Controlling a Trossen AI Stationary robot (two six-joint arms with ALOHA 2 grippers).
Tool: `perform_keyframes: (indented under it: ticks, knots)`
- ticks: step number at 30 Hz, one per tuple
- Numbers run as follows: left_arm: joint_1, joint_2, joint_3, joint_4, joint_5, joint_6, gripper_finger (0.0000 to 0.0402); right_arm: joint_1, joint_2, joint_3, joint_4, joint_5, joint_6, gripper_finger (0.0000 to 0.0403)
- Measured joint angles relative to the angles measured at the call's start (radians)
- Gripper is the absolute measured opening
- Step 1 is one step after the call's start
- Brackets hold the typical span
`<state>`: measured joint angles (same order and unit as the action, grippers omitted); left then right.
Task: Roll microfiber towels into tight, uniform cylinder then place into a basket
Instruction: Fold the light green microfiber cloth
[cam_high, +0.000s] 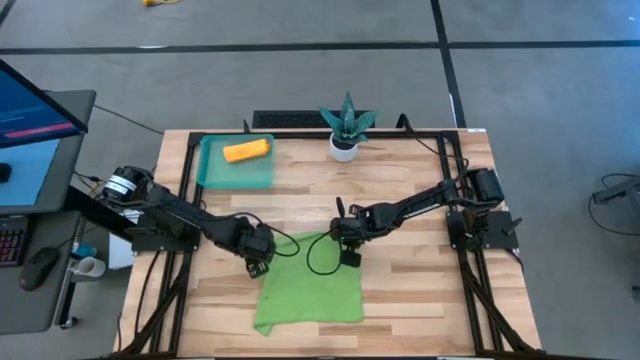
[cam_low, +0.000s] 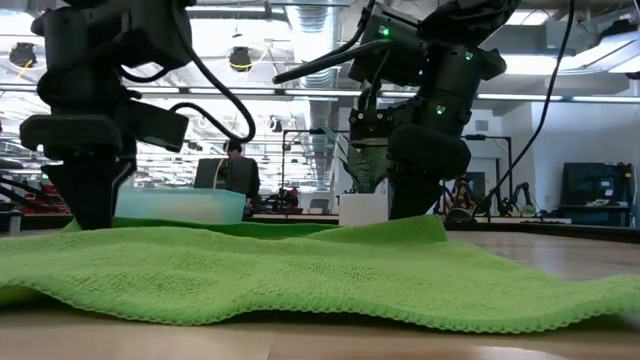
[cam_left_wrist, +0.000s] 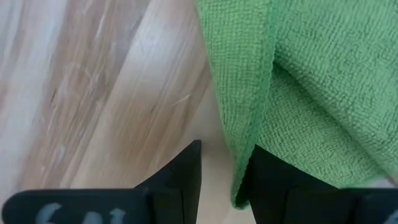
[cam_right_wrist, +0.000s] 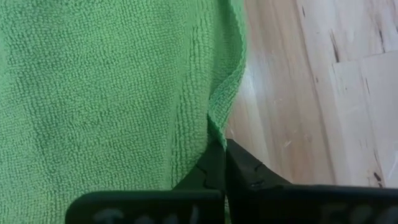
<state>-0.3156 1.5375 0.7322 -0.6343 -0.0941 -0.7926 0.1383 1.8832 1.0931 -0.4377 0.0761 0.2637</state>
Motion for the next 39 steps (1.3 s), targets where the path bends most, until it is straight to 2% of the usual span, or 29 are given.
perform_keyframes:
  ticks: [5, 11, 28, 31, 36, 39]
  knots:
    - [-0.008, -0.001, 0.006, -0.035, 0.049, 0.0, 0.01, 0.0, 0.0, 0.0, 0.0, 0.0, 0.0, 0.0008]
    - [-0.01, 0.003, 0.038, -0.157, 0.143, 0.023, 0.01, 0.0, 0.0, 0.0, -0.001, 0.0, 0.032, 0.001]
    - [-0.01, 0.003, 0.042, -0.174, 0.199, 0.083, 0.0098, 0.013, 0.0, 0.001, -0.025, 0.007, 0.059, 0.0004]
    - [-0.01, 0.003, 0.042, -0.171, 0.198, 0.093, 0.0077, 0.013, 0.0, 0.001, -0.026, 0.007, 0.059, 0.0006]
    - [-0.01, 0.003, 0.042, -0.17, 0.195, 0.116, 0.0011, 0.038, -0.011, -0.001, -0.046, 0.006, 0.05, 0.0003]
    - [-0.01, 0.003, 0.045, -0.177, 0.195, 0.13, 0.0007, 0.065, -0.022, -0.001, -0.066, 0.004, 0.05, 0.0004]
